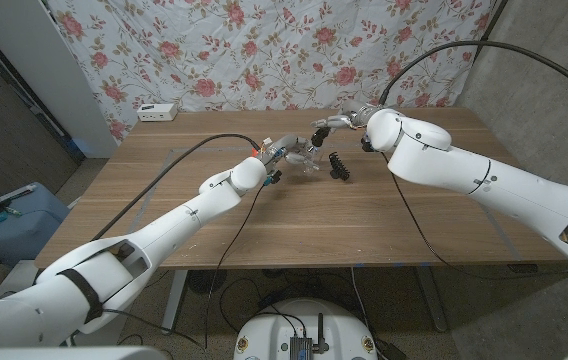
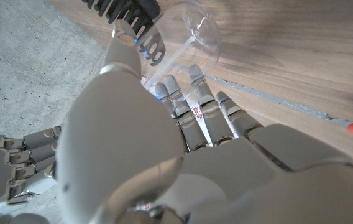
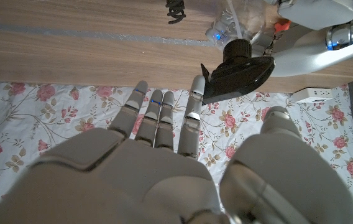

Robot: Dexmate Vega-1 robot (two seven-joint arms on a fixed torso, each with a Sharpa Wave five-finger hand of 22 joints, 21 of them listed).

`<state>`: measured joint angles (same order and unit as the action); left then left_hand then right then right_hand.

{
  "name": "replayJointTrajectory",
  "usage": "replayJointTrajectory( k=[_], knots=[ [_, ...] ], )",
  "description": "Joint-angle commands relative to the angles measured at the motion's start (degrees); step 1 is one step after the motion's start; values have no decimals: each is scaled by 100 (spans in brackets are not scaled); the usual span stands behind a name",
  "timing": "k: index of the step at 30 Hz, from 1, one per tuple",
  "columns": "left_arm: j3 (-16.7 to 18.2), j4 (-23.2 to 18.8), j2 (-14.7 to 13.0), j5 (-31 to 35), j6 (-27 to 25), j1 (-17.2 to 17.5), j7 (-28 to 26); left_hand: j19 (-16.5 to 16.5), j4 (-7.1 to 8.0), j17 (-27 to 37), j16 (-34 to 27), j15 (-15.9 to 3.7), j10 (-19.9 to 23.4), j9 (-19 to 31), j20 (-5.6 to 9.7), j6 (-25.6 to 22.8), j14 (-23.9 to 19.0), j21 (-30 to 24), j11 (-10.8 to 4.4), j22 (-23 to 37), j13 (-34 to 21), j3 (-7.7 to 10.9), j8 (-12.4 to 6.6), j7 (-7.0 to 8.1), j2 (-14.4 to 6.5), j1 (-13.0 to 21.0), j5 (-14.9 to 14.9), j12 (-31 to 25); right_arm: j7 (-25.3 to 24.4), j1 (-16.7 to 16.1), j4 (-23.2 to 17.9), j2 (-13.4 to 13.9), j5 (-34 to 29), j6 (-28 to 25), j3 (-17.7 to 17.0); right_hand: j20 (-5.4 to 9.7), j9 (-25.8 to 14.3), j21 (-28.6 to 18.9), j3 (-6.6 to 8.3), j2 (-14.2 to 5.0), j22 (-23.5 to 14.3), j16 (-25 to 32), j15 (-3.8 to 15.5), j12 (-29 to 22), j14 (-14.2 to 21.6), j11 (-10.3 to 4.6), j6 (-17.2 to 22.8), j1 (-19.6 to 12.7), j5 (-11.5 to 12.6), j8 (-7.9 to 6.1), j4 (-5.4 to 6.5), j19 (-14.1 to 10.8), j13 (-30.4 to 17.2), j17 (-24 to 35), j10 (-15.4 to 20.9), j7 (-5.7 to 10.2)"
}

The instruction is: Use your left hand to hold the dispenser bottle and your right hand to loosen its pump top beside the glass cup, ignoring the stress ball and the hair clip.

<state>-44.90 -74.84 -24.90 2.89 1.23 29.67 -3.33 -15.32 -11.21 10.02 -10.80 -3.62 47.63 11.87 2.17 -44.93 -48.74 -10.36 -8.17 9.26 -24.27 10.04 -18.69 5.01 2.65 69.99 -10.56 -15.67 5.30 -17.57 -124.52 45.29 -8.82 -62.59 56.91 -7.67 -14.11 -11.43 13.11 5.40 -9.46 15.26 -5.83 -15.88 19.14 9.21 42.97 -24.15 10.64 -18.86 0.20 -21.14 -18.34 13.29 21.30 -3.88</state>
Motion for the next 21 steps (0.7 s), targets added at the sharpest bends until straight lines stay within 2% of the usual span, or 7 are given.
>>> replayJointTrajectory(
  k=[1, 21],
  knots=[
    [-9, -31, 9, -19, -61, 8, -16, 16, 330, 24, -35, -747, 156, 9, 743, -470, -284, 2, -104, 12, -38, 384, -25, -59, -741, -425, 11, -4, 70, 86, 80, -17, -74, 17, 120, -5, -31, 12, 41, -20, -25, -17, 12, 20, 61, -8, -26, -134, 3, -37, -105, -56, -3, 1, -12, 15],
    [-8, -37, -20, -48, -13, 19, 7, 17, 338, 21, -32, -742, 179, 11, 745, -488, -284, 0, -110, 13, -62, 403, -28, -56, -742, -470, 16, 14, 84, 242, 151, -149, -215, -272, 359, 28, -77, 32, 235, -129, -27, -28, 71, 68, 80, -57, -102, -567, 32, -77, -379, -67, 4, 1, -19, 73]
  ],
)
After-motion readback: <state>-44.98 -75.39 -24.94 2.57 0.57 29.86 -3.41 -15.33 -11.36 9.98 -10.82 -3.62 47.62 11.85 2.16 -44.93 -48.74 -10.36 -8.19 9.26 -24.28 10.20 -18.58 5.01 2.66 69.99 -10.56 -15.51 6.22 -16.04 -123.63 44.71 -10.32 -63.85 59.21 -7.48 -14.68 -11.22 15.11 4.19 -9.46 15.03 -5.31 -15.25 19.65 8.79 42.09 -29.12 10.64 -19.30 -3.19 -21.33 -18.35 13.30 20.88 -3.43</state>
